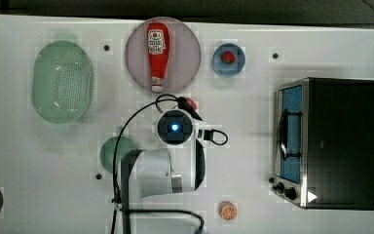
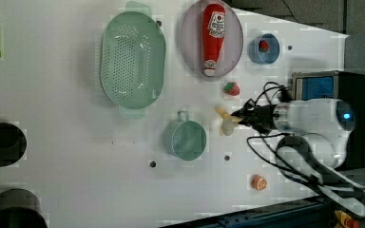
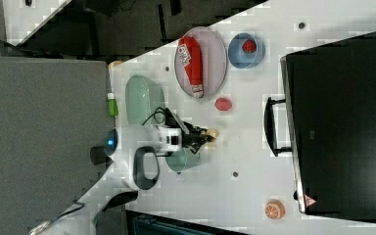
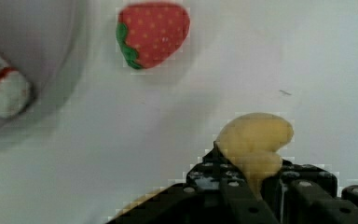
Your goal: Pick banana from table and place on oven.
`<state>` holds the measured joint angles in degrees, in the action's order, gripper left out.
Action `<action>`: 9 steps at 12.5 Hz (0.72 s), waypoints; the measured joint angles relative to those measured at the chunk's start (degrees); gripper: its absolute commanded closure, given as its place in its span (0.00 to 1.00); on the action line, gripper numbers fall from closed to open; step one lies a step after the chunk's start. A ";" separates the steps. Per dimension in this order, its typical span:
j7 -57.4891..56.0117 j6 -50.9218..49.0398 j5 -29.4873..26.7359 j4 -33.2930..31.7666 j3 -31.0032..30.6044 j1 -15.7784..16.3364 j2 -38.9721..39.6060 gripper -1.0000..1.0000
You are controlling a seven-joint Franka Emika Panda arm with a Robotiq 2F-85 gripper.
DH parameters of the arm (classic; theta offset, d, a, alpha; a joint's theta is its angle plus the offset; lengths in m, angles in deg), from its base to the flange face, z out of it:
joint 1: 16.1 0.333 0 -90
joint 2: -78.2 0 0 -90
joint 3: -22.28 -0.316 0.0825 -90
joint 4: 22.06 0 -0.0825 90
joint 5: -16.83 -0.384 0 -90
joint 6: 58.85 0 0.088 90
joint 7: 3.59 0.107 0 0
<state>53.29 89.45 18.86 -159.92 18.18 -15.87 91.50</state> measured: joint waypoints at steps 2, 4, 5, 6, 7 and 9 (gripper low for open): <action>0.02 -8.78 -0.56 2.80 0.21 -0.32 -7.13 0.80; 0.02 -21.99 -2.35 9.62 0.21 -1.14 -14.40 0.80; 0.02 -27.36 -2.00 13.54 1.01 -0.84 -17.36 0.80; 0.01 -31.61 -2.06 17.68 1.71 -0.92 -19.37 0.80; 0.01 -34.97 -2.16 20.93 2.65 -0.90 -20.84 0.80; 0.01 -39.26 -2.13 25.79 4.91 -0.58 -22.14 0.80</action>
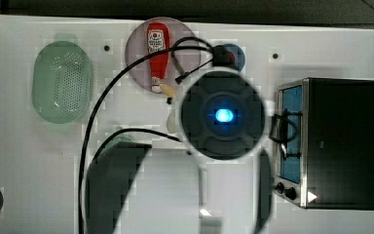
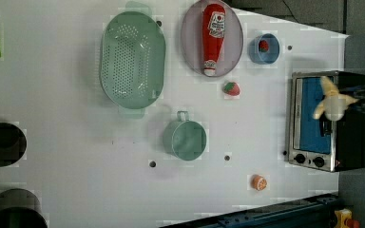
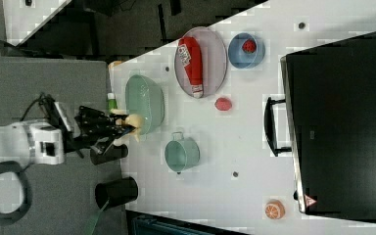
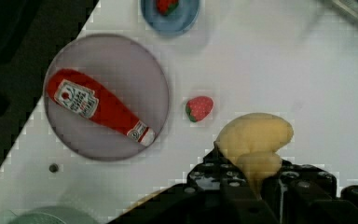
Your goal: Pick banana from table and place on oven.
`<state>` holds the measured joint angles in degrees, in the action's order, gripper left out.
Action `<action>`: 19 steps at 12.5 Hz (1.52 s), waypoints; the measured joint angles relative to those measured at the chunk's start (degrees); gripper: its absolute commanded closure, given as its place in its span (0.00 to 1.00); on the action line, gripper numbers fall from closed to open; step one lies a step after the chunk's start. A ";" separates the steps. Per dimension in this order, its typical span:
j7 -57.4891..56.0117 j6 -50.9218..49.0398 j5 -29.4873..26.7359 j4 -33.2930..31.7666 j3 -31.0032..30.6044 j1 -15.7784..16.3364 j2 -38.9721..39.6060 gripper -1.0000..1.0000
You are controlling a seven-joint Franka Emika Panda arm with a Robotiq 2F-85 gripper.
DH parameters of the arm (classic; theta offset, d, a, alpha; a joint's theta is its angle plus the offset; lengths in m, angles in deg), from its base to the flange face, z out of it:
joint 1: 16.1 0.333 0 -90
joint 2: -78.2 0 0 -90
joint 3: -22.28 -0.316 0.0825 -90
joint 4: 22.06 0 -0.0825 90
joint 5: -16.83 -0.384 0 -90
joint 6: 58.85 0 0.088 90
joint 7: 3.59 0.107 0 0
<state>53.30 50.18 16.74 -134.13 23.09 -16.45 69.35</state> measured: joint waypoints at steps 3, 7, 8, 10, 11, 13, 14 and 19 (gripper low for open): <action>-1.01 -1.33 0.22 3.02 6.22 -0.58 0.76 0.80; -11.61 -1.22 3.21 0.17 19.55 -1.63 2.77 0.80; -14.63 0.50 3.51 0.22 22.80 -2.43 4.86 0.80; -22.21 1.65 3.80 1.40 27.97 -4.03 9.51 0.80; -26.65 3.39 3.99 1.62 30.77 -4.24 11.95 0.80; -35.43 6.22 3.99 1.34 34.74 -4.64 16.13 0.80; -39.38 8.41 4.11 1.68 35.83 -4.99 18.44 0.76; -47.42 12.97 3.81 2.35 35.19 -5.14 23.80 0.21</action>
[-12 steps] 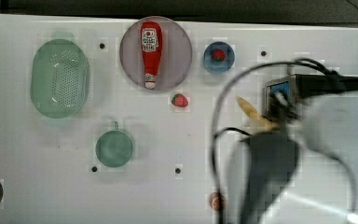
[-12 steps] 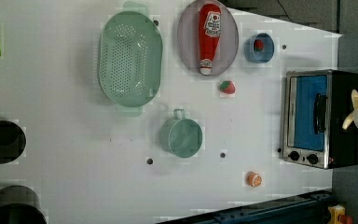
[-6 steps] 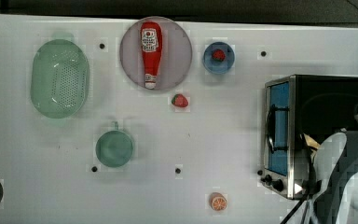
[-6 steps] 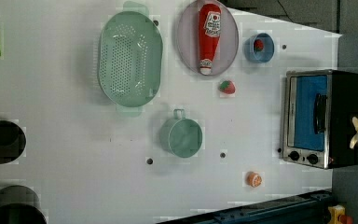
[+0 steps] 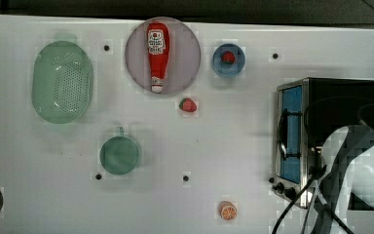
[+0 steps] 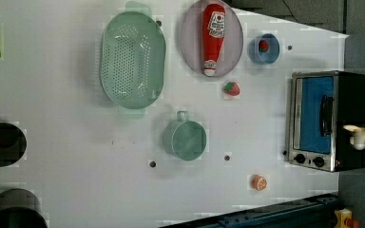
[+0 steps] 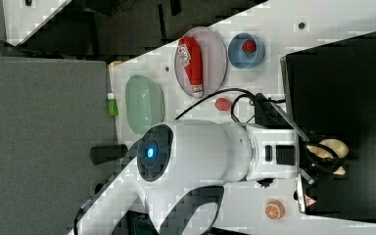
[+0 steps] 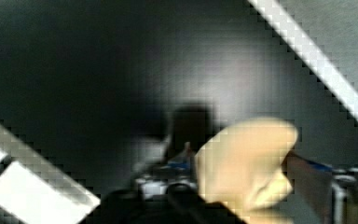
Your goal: Pick banana from table and place on oven.
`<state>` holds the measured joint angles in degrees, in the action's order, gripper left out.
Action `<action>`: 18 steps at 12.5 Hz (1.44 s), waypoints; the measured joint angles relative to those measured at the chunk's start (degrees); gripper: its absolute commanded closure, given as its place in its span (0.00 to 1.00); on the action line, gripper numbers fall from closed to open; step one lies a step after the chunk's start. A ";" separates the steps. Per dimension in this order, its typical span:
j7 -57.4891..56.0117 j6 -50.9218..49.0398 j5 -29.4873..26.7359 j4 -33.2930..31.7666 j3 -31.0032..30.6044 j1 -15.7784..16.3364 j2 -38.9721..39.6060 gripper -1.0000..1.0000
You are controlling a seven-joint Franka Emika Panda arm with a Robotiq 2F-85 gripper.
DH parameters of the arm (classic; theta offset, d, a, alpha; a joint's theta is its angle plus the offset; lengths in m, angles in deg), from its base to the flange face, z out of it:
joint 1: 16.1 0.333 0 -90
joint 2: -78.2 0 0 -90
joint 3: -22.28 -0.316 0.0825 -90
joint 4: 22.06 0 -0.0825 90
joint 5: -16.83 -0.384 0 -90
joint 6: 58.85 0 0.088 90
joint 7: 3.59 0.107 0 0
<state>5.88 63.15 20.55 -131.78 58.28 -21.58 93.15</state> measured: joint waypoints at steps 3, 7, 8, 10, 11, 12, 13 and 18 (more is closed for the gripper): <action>-0.84 -0.28 -0.63 0.67 -0.73 1.61 -0.21 0.00; -5.46 -10.58 0.31 5.09 -2.66 2.92 -4.66 0.00; -5.96 -15.88 1.44 7.61 -3.86 2.92 -6.22 0.00; -3.13 -24.08 0.10 9.90 -7.40 3.03 -10.61 0.00; 0.50 -24.49 0.00 10.52 -10.23 2.84 -13.13 0.00; 5.34 -25.71 0.44 11.19 -12.59 3.48 -15.50 0.00; 10.24 -25.67 1.41 11.41 -15.53 4.01 -17.72 0.00; 37.00 -24.62 1.12 10.74 -29.61 6.70 -20.90 0.00</action>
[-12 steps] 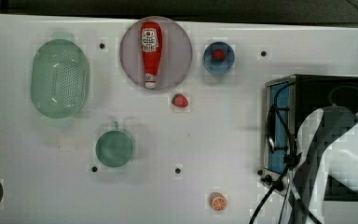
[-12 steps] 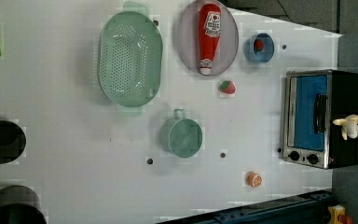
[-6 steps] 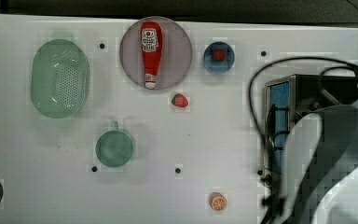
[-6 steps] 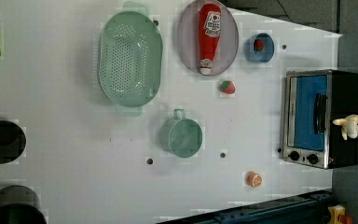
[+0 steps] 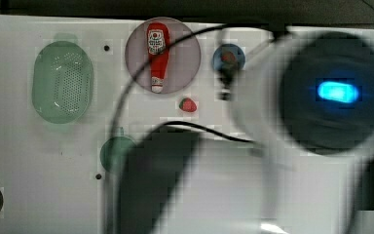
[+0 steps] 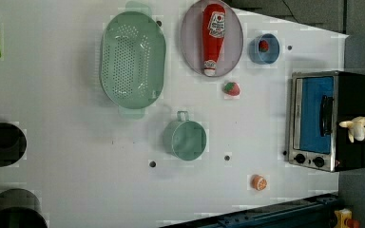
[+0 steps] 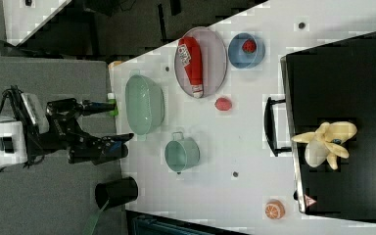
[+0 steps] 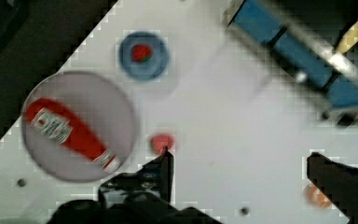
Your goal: Pick banana from table and place on oven.
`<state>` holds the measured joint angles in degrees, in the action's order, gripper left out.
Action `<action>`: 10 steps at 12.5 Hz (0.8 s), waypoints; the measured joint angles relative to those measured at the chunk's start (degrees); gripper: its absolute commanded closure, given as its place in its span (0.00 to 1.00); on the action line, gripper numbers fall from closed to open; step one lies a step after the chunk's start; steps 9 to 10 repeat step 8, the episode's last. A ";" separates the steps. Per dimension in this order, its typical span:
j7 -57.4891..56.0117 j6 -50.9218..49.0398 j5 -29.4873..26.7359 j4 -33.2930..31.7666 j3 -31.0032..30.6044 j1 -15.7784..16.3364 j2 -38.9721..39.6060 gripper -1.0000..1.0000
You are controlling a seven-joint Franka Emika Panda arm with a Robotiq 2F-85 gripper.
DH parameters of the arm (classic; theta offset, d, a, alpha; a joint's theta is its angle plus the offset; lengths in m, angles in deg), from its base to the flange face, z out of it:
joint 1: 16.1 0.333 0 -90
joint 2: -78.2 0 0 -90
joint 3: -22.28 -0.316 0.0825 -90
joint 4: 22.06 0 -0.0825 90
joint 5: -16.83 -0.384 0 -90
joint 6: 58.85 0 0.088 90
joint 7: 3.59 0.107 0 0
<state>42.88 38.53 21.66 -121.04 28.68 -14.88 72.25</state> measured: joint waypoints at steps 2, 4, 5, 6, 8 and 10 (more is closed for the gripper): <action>4.30 -0.53 -1.78 -2.24 -2.30 2.06 0.62 0.00; 6.46 -0.89 -1.16 -4.87 -3.92 2.90 0.05 0.00; 6.96 -1.58 -2.64 -5.82 -4.63 2.66 -0.52 0.00; 7.72 -1.66 -3.10 -6.88 -4.59 2.70 -1.16 0.00; 8.07 -0.70 -2.81 -9.06 -3.39 2.71 -3.41 0.00; 8.07 -0.70 -2.81 -9.06 -3.39 2.71 -3.41 0.00</action>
